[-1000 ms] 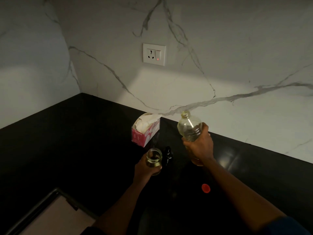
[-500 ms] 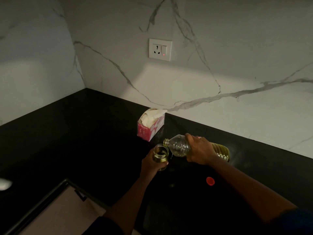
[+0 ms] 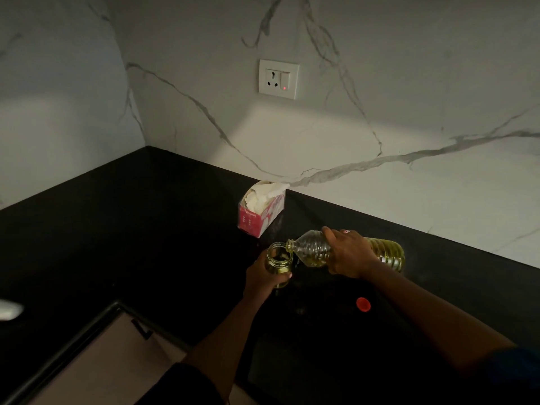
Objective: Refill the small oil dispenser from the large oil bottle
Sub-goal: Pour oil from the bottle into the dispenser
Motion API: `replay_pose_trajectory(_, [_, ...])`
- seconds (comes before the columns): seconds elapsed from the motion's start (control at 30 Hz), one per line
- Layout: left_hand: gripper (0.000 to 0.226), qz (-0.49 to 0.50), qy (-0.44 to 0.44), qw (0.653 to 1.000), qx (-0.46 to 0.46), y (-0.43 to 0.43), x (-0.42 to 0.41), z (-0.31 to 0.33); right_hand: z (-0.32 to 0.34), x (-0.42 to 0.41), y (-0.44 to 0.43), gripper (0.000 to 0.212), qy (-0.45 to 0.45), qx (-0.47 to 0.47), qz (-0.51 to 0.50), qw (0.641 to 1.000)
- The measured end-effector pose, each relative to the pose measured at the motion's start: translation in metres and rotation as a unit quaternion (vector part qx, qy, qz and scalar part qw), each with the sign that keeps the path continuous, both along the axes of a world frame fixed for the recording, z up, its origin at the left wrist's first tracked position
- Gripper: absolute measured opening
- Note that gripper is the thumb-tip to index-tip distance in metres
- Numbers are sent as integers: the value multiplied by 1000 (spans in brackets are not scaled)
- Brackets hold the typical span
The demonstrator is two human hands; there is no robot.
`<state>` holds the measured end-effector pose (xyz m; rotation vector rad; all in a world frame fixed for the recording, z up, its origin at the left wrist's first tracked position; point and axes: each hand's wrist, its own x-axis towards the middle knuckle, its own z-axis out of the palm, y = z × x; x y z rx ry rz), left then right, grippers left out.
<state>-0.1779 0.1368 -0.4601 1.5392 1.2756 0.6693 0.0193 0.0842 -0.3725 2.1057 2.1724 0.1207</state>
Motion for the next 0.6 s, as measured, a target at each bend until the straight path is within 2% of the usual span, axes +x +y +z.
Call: replay_pose_trajectory(0.6, [71,1,2,1000,-5,-1,0,2,8,4,7,95,-62,3,32,998])
